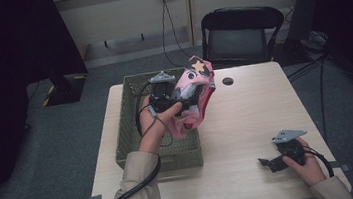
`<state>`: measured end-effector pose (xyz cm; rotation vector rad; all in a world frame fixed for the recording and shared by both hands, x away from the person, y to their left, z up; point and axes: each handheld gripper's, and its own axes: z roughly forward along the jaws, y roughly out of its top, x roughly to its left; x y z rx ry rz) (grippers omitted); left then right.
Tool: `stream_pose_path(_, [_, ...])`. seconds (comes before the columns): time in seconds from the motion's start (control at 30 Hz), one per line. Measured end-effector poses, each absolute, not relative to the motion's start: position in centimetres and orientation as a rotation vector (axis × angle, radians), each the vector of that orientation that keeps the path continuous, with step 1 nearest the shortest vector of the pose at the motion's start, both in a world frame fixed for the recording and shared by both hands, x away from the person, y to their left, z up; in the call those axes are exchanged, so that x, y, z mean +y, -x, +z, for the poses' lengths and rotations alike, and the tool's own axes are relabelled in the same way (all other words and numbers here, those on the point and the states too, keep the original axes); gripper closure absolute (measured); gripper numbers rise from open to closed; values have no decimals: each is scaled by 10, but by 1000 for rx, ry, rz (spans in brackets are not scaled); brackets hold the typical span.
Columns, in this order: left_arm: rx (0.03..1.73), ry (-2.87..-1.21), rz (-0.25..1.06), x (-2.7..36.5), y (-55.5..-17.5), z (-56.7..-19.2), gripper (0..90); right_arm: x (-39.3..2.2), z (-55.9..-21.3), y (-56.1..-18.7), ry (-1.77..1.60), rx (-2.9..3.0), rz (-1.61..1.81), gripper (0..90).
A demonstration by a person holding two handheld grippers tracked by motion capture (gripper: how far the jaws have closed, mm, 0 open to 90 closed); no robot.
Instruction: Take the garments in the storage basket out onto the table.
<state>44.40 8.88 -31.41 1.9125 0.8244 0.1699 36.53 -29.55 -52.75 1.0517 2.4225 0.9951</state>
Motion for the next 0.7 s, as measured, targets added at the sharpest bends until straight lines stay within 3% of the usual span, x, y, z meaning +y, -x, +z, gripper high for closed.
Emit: stream_pose_path(0.7, [738,-1930,99,37,-442,-322,539,-296,-527,-365,-1053,2422,995,0])
